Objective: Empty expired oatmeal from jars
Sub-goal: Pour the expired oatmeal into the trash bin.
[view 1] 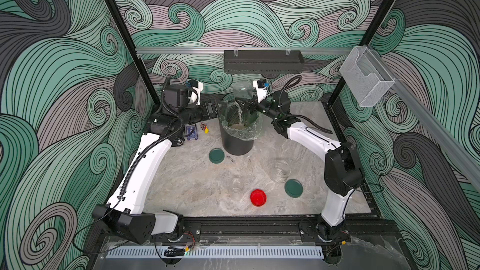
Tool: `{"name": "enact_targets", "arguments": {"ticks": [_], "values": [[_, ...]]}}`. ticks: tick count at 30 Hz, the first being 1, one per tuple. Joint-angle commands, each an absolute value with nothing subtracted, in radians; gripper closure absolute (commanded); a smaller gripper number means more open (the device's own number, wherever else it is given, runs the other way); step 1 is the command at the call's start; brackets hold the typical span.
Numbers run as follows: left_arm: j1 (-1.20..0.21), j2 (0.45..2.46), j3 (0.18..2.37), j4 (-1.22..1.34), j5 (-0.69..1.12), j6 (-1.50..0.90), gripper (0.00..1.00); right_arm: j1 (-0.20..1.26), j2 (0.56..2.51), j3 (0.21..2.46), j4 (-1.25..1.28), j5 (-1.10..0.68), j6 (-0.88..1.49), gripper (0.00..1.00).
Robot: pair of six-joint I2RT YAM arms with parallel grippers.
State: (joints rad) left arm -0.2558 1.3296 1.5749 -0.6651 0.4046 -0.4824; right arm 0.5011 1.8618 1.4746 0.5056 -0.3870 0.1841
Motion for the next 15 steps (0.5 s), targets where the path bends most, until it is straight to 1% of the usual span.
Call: {"name": "enact_targets", "arguments": {"ticks": [1, 7, 9, 11, 15], "values": [[-0.249, 1.307, 1.563, -0.655, 0.407, -0.458, 0.02, 0.506, 1.794, 1.471, 0.621, -0.347, 0.268, 0.68], [-0.249, 1.303, 1.545, -0.650, 0.407, -0.457, 0.01, 0.527, 1.783, 1.412, 0.639, -0.316, 0.307, 0.68], [-0.249, 1.302, 1.540, -0.646, 0.409, -0.461, 0.01, 0.539, 1.789, 1.397, 0.654, -0.318, 0.282, 0.67], [-0.249, 1.301, 1.534, -0.642, 0.413, -0.464, 0.01, 0.549, 1.800, 1.380, 0.710, -0.350, 0.231, 0.67], [-0.249, 1.294, 1.518, -0.631, 0.423, -0.470, 0.01, 0.540, 1.832, 1.367, 0.874, -0.424, 0.191, 0.69]]}}
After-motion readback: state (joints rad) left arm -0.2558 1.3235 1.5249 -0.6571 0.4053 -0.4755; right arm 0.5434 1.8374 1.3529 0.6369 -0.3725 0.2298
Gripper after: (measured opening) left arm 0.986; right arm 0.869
